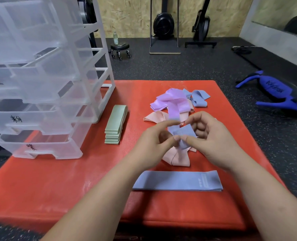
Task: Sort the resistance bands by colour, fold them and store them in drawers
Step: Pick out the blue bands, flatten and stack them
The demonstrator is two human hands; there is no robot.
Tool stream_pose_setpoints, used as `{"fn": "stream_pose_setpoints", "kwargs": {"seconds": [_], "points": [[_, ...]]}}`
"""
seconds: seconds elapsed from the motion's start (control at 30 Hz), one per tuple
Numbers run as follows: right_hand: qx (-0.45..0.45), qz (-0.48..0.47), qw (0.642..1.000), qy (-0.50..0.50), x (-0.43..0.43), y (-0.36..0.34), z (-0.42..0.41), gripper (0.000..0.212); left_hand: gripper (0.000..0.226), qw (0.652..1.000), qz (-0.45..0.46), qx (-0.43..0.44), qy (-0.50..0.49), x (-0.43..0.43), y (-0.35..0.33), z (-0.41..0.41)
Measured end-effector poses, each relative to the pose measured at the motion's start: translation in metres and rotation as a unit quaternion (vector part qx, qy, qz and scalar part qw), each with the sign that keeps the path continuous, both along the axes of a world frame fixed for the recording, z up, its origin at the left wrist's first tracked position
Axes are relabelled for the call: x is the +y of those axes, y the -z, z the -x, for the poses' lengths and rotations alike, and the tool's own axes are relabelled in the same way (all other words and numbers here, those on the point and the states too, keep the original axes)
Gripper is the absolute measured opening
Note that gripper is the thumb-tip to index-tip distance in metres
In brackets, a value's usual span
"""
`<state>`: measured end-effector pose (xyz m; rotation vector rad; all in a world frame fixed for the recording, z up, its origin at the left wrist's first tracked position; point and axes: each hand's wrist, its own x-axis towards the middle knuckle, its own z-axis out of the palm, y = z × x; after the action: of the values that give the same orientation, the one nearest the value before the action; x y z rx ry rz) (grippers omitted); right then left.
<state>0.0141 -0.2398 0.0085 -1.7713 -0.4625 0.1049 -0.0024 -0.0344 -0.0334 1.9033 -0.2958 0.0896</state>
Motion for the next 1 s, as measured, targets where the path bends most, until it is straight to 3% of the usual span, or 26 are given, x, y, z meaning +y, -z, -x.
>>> {"fn": "stream_pose_setpoints", "kwargs": {"seconds": [0.17,0.4,0.67,0.83,1.0], "points": [[-0.017,-0.008,1.0,0.008,-0.003,0.004,-0.007,0.037,0.004,0.998,-0.054,-0.022,-0.007,0.0,0.006,-0.011],[-0.069,-0.057,0.993,0.074,-0.005,0.001,-0.018,0.04,0.021,0.977,-0.204,-0.047,-0.033,0.013,0.025,-0.025],[-0.082,-0.137,0.971,0.179,-0.019,-0.003,-0.021,0.03,0.024,0.95,-0.286,-0.094,-0.084,0.035,0.013,-0.024],[-0.045,-0.169,0.951,0.254,-0.039,0.002,-0.018,0.024,0.02,0.942,-0.299,-0.113,-0.104,0.056,0.004,-0.015],[0.031,-0.178,0.945,0.272,-0.063,0.015,-0.013,0.026,0.02,0.969,-0.223,-0.042,-0.098,0.074,-0.004,-0.001]]}}
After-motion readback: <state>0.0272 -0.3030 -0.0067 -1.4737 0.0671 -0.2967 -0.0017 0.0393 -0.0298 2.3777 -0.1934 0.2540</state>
